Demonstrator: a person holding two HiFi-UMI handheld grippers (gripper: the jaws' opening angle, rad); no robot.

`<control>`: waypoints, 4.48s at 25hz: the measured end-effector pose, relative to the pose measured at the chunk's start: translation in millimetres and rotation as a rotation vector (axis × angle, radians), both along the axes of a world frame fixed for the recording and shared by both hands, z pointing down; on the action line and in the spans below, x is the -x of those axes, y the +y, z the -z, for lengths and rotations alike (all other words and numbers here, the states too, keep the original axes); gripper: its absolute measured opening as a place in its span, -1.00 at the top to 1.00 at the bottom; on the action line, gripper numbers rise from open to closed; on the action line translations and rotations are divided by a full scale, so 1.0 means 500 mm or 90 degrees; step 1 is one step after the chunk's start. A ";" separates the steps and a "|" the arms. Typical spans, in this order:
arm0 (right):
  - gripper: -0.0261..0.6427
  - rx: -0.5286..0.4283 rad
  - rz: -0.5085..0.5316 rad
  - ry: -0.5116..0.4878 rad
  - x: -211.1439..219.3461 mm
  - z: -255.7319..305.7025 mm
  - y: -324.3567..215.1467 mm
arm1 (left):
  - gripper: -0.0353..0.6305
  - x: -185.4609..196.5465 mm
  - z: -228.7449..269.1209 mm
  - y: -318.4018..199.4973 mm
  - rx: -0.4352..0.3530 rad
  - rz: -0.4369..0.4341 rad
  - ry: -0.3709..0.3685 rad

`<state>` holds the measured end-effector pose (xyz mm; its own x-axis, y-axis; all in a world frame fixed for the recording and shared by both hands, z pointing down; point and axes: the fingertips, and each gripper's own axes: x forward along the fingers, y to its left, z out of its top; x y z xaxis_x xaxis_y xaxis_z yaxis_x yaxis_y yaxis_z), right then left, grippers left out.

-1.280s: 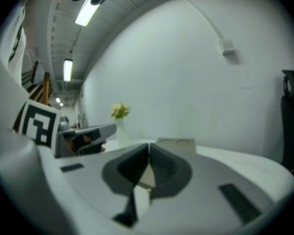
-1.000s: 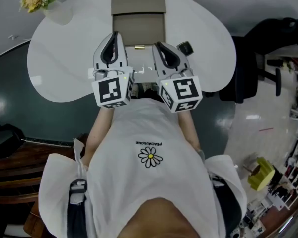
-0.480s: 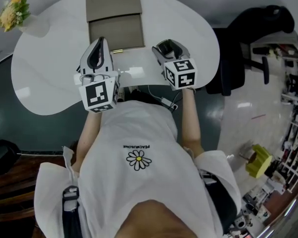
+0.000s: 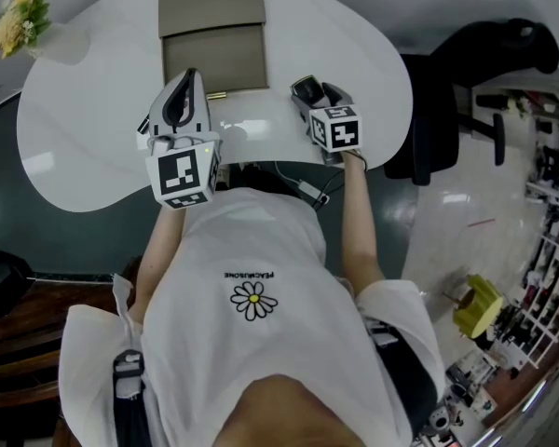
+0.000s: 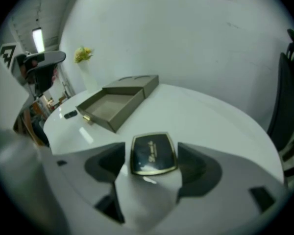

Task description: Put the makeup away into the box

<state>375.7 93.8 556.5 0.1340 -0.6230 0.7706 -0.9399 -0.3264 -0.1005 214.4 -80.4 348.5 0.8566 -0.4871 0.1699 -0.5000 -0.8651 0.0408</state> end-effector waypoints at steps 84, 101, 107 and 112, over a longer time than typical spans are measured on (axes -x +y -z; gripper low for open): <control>-0.02 0.235 0.681 0.093 0.173 -0.004 -0.299 | 0.83 0.294 -0.071 -0.128 0.039 0.296 -0.057; 0.80 -0.221 0.391 0.221 0.208 0.347 -0.391 | 0.83 0.246 0.013 -0.101 -0.022 0.228 -0.018; 0.83 -0.380 0.164 0.185 0.237 0.446 -0.329 | 0.83 0.219 0.075 -0.082 -0.080 0.205 0.032; 0.83 -0.458 0.099 0.118 0.301 0.489 -0.300 | 0.83 0.229 0.107 -0.076 -0.097 0.201 0.053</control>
